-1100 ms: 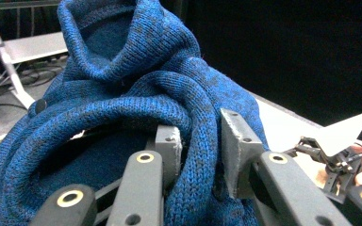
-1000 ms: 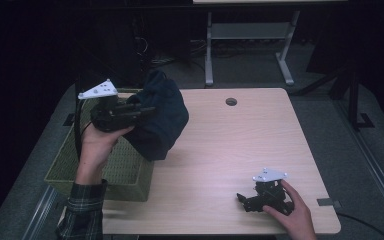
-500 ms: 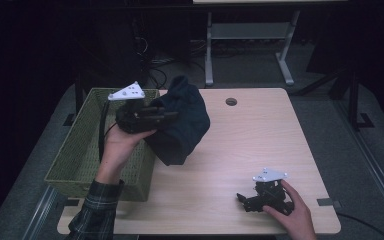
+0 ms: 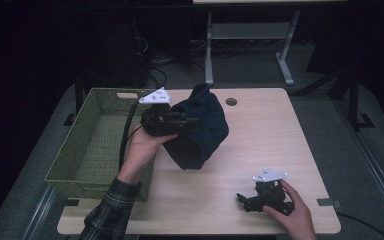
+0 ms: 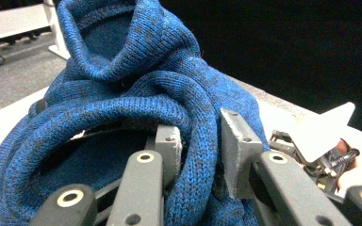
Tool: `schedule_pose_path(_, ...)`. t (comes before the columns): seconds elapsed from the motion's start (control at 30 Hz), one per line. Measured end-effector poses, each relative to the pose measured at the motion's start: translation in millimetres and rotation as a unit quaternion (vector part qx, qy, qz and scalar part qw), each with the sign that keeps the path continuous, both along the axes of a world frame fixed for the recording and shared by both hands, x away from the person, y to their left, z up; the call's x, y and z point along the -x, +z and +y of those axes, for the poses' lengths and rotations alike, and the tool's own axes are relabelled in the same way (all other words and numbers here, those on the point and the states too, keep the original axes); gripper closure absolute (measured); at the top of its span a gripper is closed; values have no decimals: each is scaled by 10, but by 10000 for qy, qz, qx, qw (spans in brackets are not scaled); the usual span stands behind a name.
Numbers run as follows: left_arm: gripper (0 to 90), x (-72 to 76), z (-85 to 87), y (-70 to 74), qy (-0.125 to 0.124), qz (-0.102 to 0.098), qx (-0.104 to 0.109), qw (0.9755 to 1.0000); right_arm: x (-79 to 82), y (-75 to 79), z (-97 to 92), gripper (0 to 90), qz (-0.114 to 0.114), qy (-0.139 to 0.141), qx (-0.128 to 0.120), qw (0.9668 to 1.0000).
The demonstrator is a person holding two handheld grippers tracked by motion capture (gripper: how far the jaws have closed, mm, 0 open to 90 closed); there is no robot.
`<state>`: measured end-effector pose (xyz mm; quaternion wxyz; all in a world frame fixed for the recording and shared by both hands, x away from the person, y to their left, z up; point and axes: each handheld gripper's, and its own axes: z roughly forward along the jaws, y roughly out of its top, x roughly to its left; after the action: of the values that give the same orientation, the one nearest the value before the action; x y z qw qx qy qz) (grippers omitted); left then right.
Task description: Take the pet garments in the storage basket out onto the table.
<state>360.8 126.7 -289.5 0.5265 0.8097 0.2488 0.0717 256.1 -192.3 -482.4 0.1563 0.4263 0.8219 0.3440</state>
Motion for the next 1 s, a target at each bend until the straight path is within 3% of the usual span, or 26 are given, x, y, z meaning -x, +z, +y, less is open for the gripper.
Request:
schedule_pose_path(0.7, 705, -161, -766, -577, -196, 274, -442, 9985, 3, -1, 3, 0, 0, 7, -14, 10000)
schedule_pose_path(1.0, 704, -294, -1078, -935, -246, 528, -719, 9957, 9, 1, 5, 0, 27, 2, -20, 10000)
